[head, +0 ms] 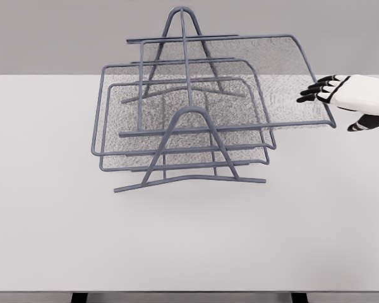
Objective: Pull out the upper folder box with right arm
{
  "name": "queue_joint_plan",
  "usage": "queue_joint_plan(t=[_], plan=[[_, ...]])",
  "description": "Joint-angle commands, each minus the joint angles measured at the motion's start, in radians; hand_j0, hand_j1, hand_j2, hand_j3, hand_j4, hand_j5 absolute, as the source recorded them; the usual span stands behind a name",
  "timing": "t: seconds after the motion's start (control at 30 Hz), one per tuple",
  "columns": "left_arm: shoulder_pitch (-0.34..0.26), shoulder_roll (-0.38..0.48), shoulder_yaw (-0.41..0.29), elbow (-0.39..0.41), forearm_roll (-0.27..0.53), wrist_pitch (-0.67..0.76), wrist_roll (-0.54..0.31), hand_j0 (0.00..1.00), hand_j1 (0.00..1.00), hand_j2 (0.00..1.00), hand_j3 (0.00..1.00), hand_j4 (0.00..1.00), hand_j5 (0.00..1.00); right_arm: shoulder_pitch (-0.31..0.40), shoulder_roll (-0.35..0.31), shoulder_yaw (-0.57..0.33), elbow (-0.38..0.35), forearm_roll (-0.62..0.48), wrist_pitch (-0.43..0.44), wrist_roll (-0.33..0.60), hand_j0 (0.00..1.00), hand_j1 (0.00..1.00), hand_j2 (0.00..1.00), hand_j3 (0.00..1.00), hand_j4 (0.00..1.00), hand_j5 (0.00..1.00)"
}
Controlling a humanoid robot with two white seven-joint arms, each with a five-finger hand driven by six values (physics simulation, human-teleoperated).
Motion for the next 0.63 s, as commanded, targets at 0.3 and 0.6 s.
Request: queue_joint_plan(t=[0.3,0.6], plan=[[0.000,0.000,0.000,0.000,0.000,0.000,0.000,1.00,1.00,1.00,1.00,1.00,1.00,0.003,-0.055,-0.060,-0.004,-0.018,-0.002,-0.003,1.00,1.00,1.00,1.00,1.00,1.00],[0.000,0.000,-0.002,0.000,0.001,0.000,0.000,1.00,1.00,1.00,1.00,1.00,1.00,0.002,-0.062,-0.069,-0.020,-0.079,-0.002,-0.003,1.00,1.00,1.00,1.00,1.00,1.00]])
